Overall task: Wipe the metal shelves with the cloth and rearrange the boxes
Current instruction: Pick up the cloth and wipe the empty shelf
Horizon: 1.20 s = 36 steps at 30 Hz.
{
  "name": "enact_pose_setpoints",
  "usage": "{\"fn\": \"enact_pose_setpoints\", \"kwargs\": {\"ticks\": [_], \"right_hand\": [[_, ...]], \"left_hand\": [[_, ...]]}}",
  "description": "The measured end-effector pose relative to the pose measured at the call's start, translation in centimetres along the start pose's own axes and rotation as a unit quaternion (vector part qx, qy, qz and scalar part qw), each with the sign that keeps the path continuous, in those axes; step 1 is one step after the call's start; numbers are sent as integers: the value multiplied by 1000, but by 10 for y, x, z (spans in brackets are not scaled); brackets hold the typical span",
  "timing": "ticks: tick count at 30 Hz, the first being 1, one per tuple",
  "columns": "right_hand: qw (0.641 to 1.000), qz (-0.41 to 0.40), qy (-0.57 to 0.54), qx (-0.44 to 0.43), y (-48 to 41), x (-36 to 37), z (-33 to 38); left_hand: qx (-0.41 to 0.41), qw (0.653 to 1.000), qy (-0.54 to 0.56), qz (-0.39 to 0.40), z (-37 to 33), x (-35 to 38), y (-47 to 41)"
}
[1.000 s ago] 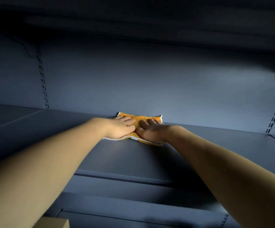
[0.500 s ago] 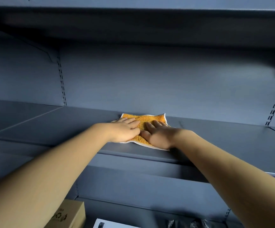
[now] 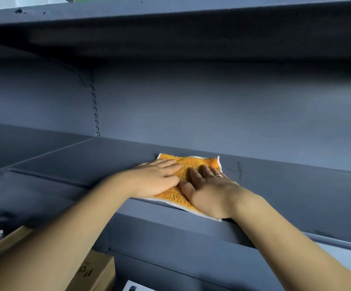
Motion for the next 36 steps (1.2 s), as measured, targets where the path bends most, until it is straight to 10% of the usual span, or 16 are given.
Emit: {"fn": "enact_pose_setpoints", "kwargs": {"ticks": [36], "right_hand": [[993, -11, 61, 101, -35, 22, 89]], "left_hand": [[107, 994, -22, 0, 90, 7, 11]]}}
Point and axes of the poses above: each hand's wrist, its own y-axis away from the middle knuckle, its own x-axis out of the palm, z = x × y, the point moved 9 cm from there along -y, towards the middle knuckle, and after that the axes turned 11 degrees about -y, right-handed, at the moved point
